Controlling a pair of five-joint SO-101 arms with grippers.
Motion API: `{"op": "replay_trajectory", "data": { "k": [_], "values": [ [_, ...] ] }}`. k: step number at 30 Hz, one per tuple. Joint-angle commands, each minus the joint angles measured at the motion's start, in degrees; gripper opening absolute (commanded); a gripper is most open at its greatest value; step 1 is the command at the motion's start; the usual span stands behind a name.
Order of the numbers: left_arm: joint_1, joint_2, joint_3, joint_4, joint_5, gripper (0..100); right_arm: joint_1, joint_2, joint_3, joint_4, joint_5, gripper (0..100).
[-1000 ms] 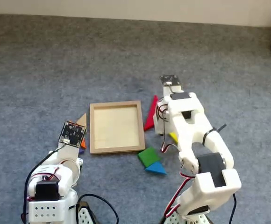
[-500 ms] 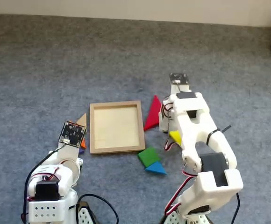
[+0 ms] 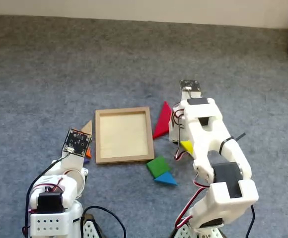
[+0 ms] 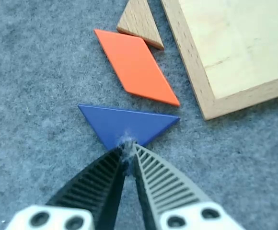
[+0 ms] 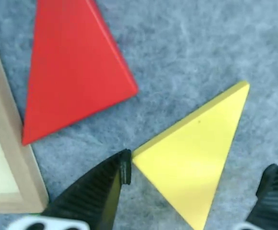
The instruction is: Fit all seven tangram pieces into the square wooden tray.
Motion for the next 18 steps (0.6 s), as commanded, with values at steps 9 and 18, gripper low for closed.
{"op": "replay_trajectory", "data": {
  "k": [9, 18],
  "values": [
    [-0.57, -0.22, 1.19, 0.26, 0.26, 1, 0.31, 1.54, -1.63, -1.71, -0.53, 38.5],
    [-0.57, -0.22, 1.19, 0.26, 0.26, 1, 0.57, 6.02, -3.12, 0.66, -0.70, 38.5]
  ]
}}
